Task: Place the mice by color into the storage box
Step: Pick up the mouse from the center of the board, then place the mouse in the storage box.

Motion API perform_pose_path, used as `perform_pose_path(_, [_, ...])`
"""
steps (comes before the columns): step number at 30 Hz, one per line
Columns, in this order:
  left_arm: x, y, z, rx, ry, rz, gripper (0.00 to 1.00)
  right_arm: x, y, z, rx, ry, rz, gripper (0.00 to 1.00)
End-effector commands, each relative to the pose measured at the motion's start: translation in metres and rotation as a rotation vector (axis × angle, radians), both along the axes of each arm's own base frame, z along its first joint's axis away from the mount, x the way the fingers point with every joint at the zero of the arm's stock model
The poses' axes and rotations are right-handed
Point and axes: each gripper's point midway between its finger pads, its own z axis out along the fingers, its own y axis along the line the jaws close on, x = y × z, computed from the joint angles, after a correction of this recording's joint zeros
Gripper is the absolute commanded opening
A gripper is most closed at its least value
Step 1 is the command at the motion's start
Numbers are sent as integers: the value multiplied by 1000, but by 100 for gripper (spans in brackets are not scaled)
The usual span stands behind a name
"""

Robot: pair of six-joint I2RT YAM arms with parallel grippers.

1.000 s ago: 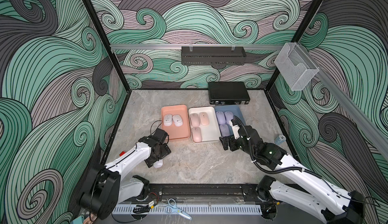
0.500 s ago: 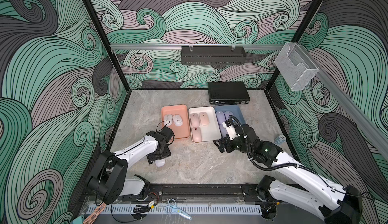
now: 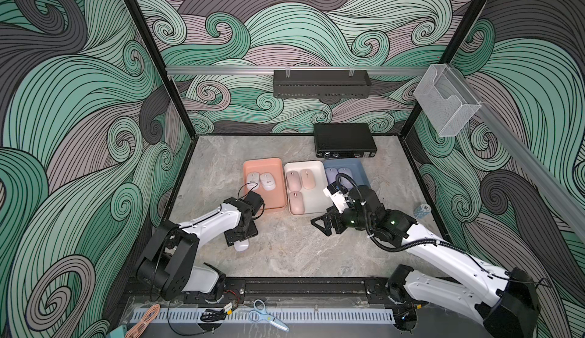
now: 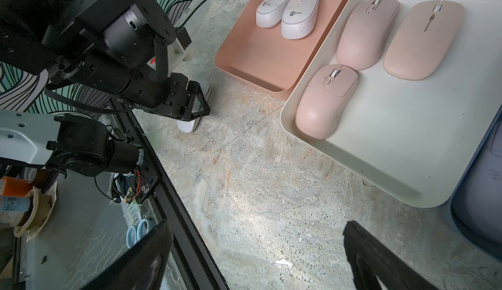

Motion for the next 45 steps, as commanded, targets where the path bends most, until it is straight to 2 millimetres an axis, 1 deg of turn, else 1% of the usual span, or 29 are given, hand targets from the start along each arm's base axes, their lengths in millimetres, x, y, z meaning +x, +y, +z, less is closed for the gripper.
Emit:
perform_pose_path(1, [-3, 7, -8, 21, -12, 13, 61, 0, 2, 7, 12, -4, 8, 95])
perform_pose_path(4, [-4, 9, -5, 16, -36, 23, 58, 1, 1, 6, 3, -5, 2, 95])
perform_pose_path(7, [-4, 10, 4, 17, -55, 21, 57, 2, 1, 6, -2, -5, -3, 94])
perform_pose_path(12, [2, 10, 32, 10, -102, -13, 54, 3, 0, 7, -3, -12, -8, 93])
perform_pose_path(16, [9, 4, 62, -29, -164, -42, 52, 4, -1, 8, -7, -17, -10, 92])
perform_pose_path(18, [18, -7, 78, -80, -215, -106, 52, 5, -1, 9, -7, -23, -16, 92])
perform_pose_path(20, [34, -16, 97, -100, -280, -161, 52, 7, -1, 9, -10, -27, -19, 92])
perform_pose_path(23, [63, -25, 122, -69, -340, -258, 51, 8, -1, 11, -13, -28, -19, 92])
perform_pose_path(25, [82, -29, 132, -24, -338, -316, 51, 8, -1, 12, -14, -29, -20, 92])
perform_pose_path(27, [99, -32, 131, 10, -284, -345, 51, 8, -2, 11, -19, -27, -22, 92])
perform_pose_path(29, [116, -43, 117, -16, -191, -394, 50, 8, -4, 11, -24, -30, -31, 92])
perform_pose_path(32, [134, -56, 95, -88, -93, -401, 42, 10, -6, 12, -25, -39, -44, 91])
perform_pose_path(33, [139, -58, 87, -88, -74, -398, 42, 10, -7, 12, -28, -43, -50, 91])
perform_pose_path(34, [141, -59, 80, -99, -60, -392, 42, 7, -11, 8, -45, -28, -54, 91])
perform_pose_path(37, [145, -58, 65, -132, -42, -348, 42, 6, -16, 7, -54, -30, -68, 91])
perform_pose_path(45, [145, -52, 42, -149, 31, -323, 43, 6, -20, 5, -65, -32, -83, 91])
